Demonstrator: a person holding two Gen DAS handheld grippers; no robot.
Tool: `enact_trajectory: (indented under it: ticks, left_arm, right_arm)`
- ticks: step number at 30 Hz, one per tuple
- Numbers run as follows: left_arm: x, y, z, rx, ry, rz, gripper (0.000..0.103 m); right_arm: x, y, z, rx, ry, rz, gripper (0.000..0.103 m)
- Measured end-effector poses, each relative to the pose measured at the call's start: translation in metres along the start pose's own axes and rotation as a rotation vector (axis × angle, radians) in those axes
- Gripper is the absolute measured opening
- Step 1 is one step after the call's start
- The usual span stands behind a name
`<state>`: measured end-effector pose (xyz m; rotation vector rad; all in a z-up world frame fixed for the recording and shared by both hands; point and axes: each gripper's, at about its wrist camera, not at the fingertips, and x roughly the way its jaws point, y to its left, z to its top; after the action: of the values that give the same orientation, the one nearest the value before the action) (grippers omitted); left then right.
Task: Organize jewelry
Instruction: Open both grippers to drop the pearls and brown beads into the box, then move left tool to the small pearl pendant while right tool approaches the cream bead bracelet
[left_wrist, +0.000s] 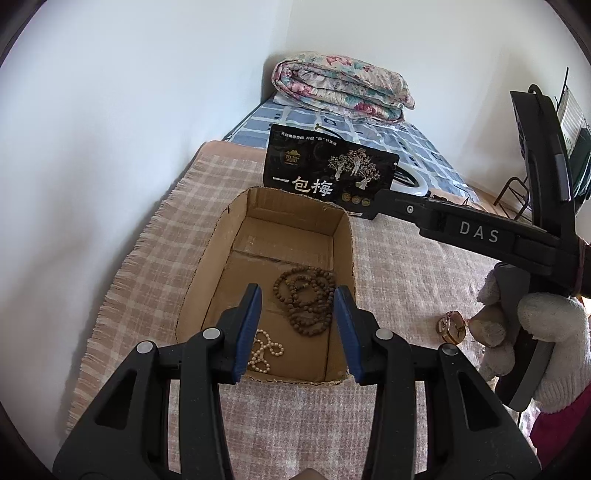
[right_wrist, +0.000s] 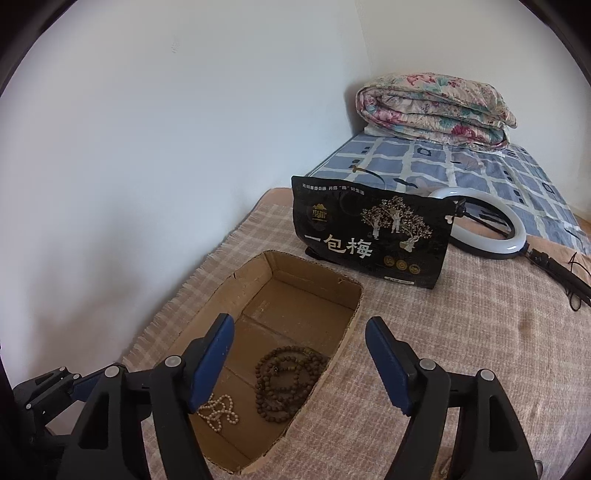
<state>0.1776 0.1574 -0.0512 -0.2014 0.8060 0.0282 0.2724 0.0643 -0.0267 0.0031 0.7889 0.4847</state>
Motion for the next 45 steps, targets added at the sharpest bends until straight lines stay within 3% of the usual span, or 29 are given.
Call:
enact_trajectory:
  ticks: [16, 23, 29, 40, 45]
  left_arm:
    - [0.002, -0.066, -0.012, 0.128, -0.017, -0.095, 0.041]
    - [0.008, -0.092, -0.02, 0.177, -0.001, -0.145, 0.041]
    - [0.019, -0.107, -0.026, 0.184, 0.031, -0.195, 0.041]
    - [0.057, -0.133, -0.057, 0.214, 0.135, -0.242, 0.041]
    - [0.08, -0.144, -0.073, 0.233, 0.179, -0.233, 0.041]
  right_arm:
    - [-0.092, -0.071, -0.02, 0.052, -0.116, -0.225, 0.103]
    - [-0.128, -0.103, -0.046, 0.08, -0.126, -0.258, 0.103]
    - [-0.153, -0.128, -0.081, 0.05, -0.056, -0.33, 0.103]
    - [-0.192, -0.166, -0.178, 0.099, 0.023, -0.388, 0.102]
    - [-0.184, -0.176, -0.214, 0.136, 0.084, -0.372, 0.086]
